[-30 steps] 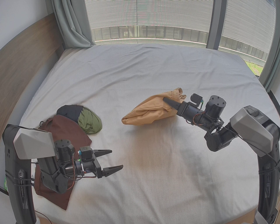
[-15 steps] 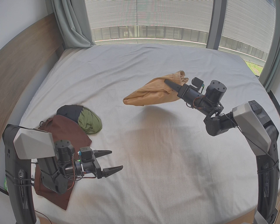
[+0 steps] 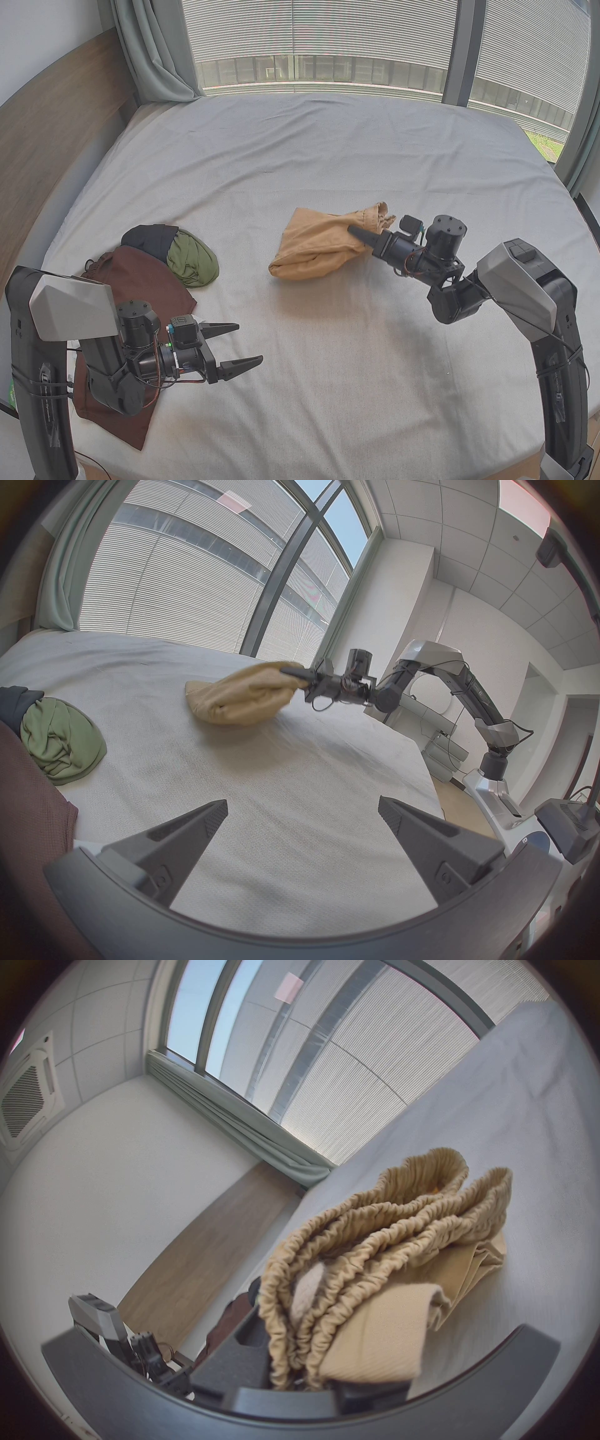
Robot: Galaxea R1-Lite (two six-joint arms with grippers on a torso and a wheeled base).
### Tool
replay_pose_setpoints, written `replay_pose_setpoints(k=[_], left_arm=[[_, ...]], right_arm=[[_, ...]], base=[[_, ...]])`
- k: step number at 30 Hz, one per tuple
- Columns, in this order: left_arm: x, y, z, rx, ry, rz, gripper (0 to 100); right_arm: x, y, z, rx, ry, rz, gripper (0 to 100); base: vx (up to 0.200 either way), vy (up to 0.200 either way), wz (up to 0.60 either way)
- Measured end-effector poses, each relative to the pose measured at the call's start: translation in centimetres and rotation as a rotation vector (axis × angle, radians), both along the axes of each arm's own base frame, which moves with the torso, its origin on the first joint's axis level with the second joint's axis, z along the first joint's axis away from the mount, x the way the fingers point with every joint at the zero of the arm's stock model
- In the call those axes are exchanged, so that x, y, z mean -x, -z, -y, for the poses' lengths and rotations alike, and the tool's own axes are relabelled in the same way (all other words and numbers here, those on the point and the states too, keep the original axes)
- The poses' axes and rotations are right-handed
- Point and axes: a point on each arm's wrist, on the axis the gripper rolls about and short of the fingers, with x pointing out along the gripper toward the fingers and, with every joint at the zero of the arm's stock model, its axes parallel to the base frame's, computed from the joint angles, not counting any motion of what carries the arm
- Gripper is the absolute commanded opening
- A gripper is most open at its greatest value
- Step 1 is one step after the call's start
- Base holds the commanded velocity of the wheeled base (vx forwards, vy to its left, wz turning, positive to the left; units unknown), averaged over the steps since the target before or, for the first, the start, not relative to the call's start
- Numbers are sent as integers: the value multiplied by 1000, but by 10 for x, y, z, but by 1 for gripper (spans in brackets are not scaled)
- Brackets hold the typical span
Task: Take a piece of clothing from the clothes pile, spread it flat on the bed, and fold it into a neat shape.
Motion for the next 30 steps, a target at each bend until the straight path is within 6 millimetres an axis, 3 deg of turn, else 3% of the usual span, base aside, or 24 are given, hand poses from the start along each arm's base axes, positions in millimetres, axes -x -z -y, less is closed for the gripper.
replay_pose_setpoints(k=[2, 10, 19, 30], left_arm=[[0, 0, 0, 0, -1, 0, 100], [0, 0, 0, 0, 0, 1, 100], [-1, 0, 1, 1, 2, 3, 100], [-1, 0, 1, 1, 2, 2, 100]], right_arm=[[8, 21, 5, 18, 6, -45, 0], [28, 53, 19, 37, 23, -89, 0], [33, 74, 24, 50, 32, -133, 0], [32, 81, 27, 52, 42, -123, 0]], base=[[0, 0, 0], [0, 0, 0], [0, 0, 0], [0, 0, 0]])
